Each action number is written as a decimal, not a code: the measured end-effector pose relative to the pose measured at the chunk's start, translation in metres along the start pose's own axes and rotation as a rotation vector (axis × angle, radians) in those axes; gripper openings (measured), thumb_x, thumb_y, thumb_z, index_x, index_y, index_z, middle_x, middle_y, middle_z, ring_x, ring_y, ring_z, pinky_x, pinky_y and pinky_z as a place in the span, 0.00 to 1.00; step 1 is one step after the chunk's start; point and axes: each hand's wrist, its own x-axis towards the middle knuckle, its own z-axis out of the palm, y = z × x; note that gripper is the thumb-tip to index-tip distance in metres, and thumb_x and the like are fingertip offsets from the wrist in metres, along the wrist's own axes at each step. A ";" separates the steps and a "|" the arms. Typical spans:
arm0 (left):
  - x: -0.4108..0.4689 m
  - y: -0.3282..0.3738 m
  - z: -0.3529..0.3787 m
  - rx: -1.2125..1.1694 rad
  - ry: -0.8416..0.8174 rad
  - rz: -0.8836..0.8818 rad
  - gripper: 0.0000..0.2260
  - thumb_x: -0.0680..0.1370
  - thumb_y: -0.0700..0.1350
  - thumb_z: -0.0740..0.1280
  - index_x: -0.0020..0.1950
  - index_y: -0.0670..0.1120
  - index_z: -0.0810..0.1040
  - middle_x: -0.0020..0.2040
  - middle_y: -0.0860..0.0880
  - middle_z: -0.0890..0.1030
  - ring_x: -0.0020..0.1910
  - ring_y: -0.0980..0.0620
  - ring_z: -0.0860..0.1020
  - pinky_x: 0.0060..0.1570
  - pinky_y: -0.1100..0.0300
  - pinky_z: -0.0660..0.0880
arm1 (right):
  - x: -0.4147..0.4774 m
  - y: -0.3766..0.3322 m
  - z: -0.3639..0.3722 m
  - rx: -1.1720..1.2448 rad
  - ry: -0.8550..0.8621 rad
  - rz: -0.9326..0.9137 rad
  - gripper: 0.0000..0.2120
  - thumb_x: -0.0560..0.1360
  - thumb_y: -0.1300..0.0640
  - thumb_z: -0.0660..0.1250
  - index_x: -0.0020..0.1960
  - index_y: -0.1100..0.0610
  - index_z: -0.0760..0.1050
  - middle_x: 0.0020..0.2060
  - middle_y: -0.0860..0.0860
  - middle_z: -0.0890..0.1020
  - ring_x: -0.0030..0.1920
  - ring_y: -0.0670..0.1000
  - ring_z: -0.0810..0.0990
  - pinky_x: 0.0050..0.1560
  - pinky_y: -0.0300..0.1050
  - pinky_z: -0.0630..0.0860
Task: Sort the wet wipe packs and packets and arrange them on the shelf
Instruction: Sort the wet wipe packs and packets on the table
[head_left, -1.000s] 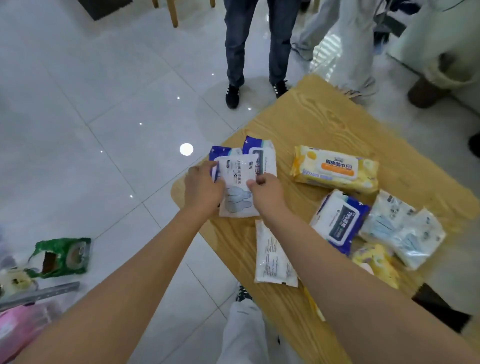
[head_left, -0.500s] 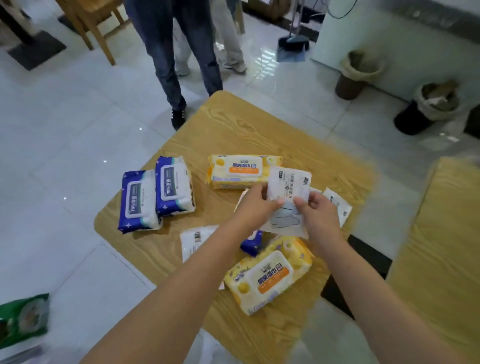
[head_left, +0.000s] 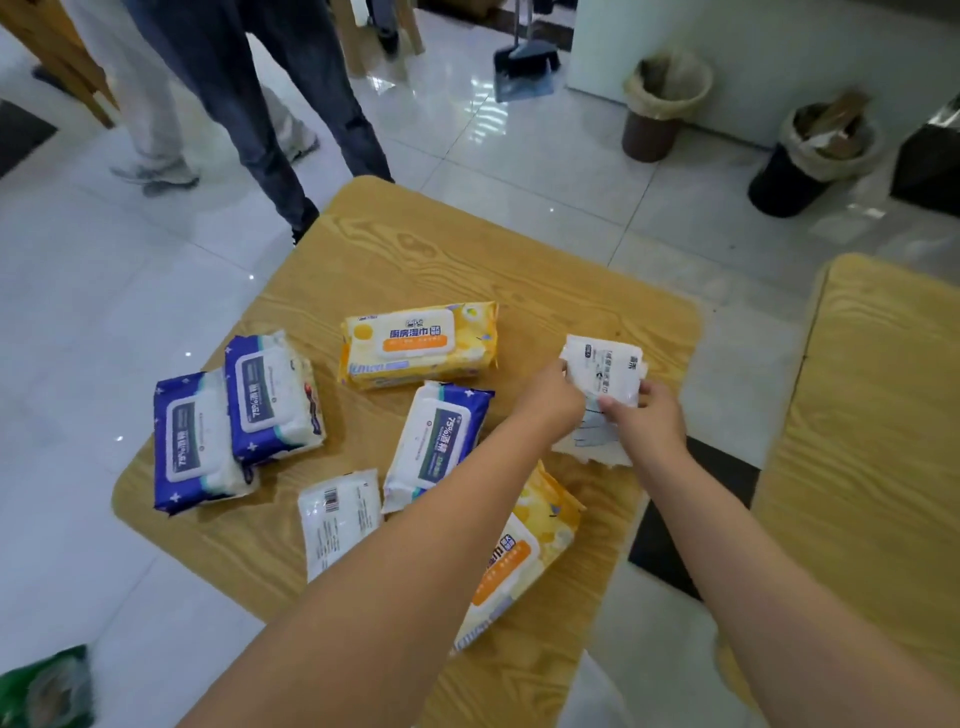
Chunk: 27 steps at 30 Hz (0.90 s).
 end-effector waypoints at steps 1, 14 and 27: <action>0.000 0.002 -0.002 -0.102 -0.015 0.030 0.19 0.79 0.40 0.60 0.71 0.49 0.71 0.66 0.46 0.77 0.64 0.44 0.76 0.63 0.47 0.74 | 0.002 -0.006 0.001 0.063 0.002 -0.021 0.21 0.74 0.56 0.73 0.65 0.53 0.72 0.54 0.49 0.79 0.54 0.55 0.81 0.57 0.55 0.78; -0.045 -0.075 -0.123 -0.023 0.435 0.098 0.13 0.78 0.42 0.65 0.63 0.48 0.74 0.56 0.50 0.81 0.50 0.50 0.79 0.45 0.57 0.75 | 0.000 -0.002 -0.015 -0.079 -0.134 -0.131 0.27 0.76 0.55 0.71 0.72 0.56 0.68 0.61 0.51 0.77 0.61 0.56 0.77 0.62 0.58 0.75; -0.062 -0.112 -0.089 0.466 0.283 -0.026 0.51 0.68 0.59 0.75 0.80 0.54 0.43 0.69 0.42 0.69 0.67 0.41 0.71 0.59 0.47 0.72 | -0.014 -0.005 0.032 -0.583 0.087 -0.291 0.31 0.79 0.41 0.56 0.75 0.61 0.65 0.76 0.62 0.62 0.76 0.64 0.58 0.73 0.63 0.57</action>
